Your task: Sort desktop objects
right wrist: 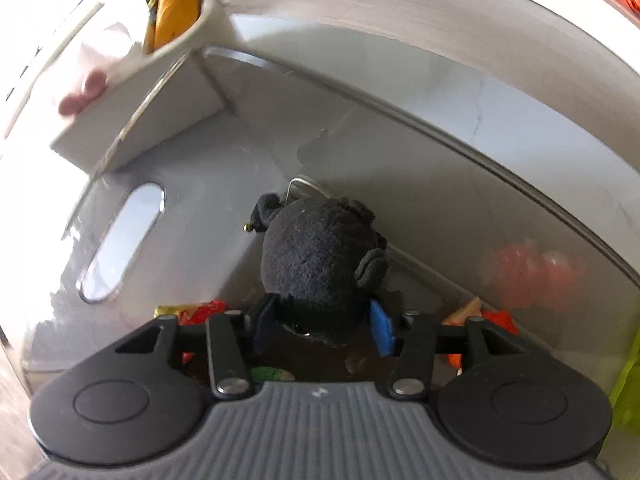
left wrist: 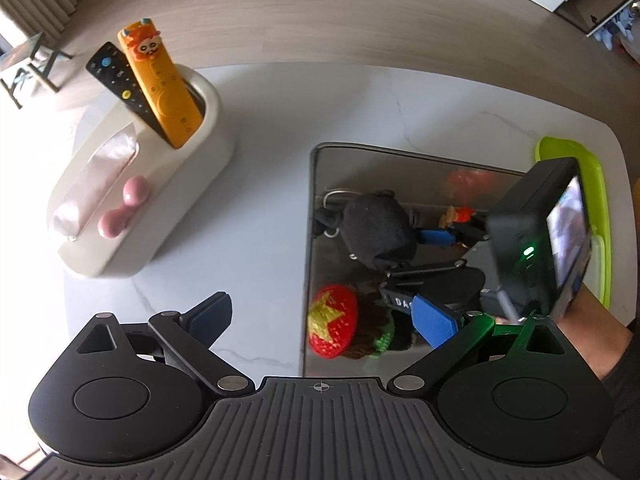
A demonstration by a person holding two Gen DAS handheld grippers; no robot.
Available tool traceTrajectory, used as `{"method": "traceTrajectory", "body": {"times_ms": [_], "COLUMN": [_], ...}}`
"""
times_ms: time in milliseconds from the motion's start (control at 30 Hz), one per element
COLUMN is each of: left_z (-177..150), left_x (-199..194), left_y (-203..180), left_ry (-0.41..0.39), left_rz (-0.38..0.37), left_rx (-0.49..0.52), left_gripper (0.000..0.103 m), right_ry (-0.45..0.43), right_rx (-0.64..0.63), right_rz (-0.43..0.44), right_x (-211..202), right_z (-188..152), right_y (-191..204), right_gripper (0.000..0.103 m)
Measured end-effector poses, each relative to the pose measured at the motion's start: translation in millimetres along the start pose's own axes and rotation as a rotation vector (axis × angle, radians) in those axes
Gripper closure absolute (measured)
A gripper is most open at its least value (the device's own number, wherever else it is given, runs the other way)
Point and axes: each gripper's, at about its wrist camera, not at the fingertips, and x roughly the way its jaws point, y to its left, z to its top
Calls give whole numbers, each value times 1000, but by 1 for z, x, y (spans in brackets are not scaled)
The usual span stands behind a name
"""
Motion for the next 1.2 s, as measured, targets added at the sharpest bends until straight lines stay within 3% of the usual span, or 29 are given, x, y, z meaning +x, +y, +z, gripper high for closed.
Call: {"method": "traceTrajectory", "body": {"times_ms": [67,233,367,500,600,667,767,933,1067,1200], "left_z": [0,4,8,9,9,7,4,5,6,-1], "left_x": [1,5,31,83,122,153,187,180,184,188], "left_y": [-5,-19,-38,-72,-97,-111,-121,-122,-121,-125], "left_ry": [2,20,90,200,282,327,329,185,188,229], "left_rz": [0,-39,-84,-125,-155,-148,-50,40,67,22], "left_rx": [7,6,3,16,26,28,35,0,-41,-62], "left_gripper": [4,4,4,3,4,4,2,1,0,0], "right_ry": [-21,-67,-200,-341,-373,-364,-352,-341,-301,-295], "right_rx": [58,227,346,438,448,456,497,575,641,676], "right_rz": [37,134,204,83,-65,-95,-64,-38,9,50], "right_x": [-7,-50,-109,-161,-167,-163,-153,-149,-137,-127], "right_z": [-2,-20,-42,-65,-81,-93,-111,-138,-156,-166], "right_y": [-6,-43,-77,-112,-122,-127,-133,-148,-162,-172], "right_gripper": [39,39,40,40,40,40,40,40,40,40]}}
